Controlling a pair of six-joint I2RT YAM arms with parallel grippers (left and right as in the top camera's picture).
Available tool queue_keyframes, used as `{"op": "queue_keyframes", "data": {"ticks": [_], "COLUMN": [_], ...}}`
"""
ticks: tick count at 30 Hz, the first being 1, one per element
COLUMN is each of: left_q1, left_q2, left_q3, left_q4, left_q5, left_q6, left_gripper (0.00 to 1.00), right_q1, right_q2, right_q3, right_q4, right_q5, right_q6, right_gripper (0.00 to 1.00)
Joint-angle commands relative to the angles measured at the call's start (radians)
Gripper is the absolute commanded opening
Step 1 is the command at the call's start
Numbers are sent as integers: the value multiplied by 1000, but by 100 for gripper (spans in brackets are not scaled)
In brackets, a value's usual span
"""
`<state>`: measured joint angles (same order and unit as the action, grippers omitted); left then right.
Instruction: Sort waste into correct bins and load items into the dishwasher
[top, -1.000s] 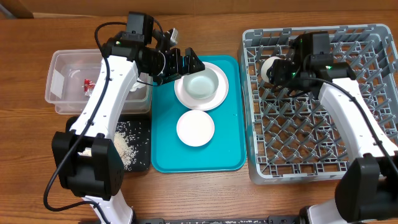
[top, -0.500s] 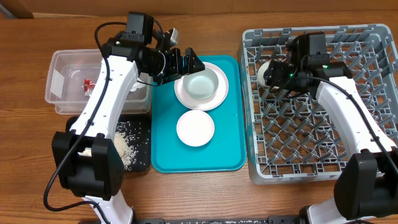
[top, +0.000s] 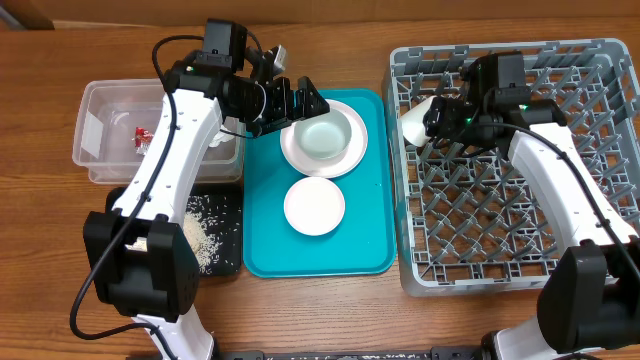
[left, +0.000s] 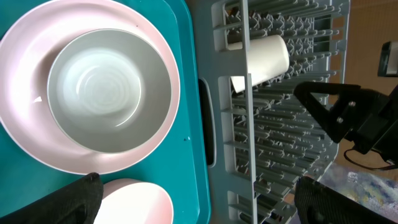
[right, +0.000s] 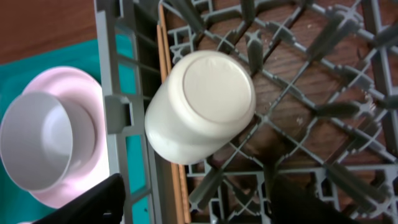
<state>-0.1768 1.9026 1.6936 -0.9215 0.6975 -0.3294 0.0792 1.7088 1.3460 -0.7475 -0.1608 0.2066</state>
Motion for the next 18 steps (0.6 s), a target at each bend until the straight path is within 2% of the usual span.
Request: {"op": "queue_keyframes", "data": {"ticks": [1,4,6,11,18], "left_q1": [-8,-8,-8,-8,-8], "left_q2": [-16,-16,-16,-16,-16], "left_q3": [16,16,16,16,16], "left_q4": [-2,-1,-2,-2,-2], "left_q5": [-14,-22,-22,-26,-28], "left_q6": [15,15,15,16,15], "left_gripper": [100,100,100,100,100], "right_q1": [0,-1,-1,-1,-1], "right_q2": [-3,-1,2,22,103], "right_q3": [-2,-2,-2,-3,-3], "right_q4": [43,135,187,246,272], "right_q5": [-5,5,22,113,115], "right_q6": [3,3,3,3,3], "right_gripper": [59,18,6,4,4]}}
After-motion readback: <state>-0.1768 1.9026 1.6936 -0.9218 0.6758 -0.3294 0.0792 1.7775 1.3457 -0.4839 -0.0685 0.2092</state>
